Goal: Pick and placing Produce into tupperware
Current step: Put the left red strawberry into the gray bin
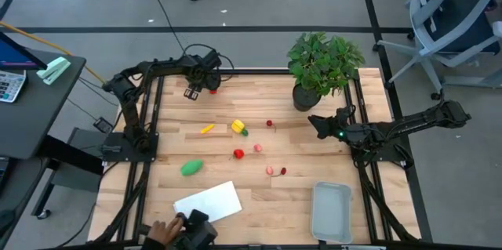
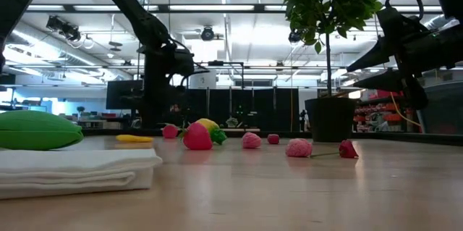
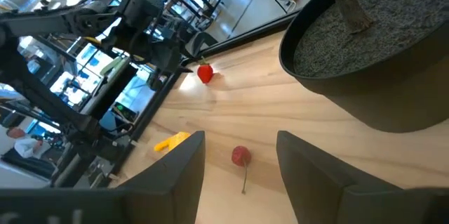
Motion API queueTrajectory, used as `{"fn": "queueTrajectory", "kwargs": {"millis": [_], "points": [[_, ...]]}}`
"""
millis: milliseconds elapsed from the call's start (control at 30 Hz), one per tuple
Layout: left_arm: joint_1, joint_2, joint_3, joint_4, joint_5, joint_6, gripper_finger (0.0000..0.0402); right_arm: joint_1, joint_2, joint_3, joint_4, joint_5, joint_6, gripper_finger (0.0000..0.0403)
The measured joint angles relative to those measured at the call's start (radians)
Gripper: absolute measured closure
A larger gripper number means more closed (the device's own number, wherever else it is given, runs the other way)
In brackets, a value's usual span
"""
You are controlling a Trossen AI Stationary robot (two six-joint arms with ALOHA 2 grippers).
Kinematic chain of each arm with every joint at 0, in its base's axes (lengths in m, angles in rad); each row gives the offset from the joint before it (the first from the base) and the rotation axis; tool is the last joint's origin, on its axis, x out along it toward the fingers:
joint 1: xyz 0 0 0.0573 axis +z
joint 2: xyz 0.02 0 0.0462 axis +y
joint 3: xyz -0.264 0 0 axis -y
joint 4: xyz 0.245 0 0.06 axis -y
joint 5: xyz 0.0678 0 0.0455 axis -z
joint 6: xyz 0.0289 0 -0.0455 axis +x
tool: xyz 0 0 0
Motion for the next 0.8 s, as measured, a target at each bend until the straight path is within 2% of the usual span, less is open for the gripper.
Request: {"fn": "queueTrajectory", "kwargs": {"millis": [300, 800], "points": [[-0.050, 0.005, 0.000, 0.201, -0.010, 0.029, 0.0249, 0.000, 0.000, 0.000, 0.000, 0.000, 0.000, 0.0218], [-0.061, 0.005, 0.000, 0.187, -0.011, 0.055, 0.0258, 0.000, 0.000, 0.000, 0.000, 0.000, 0.000, 0.0218]]}}
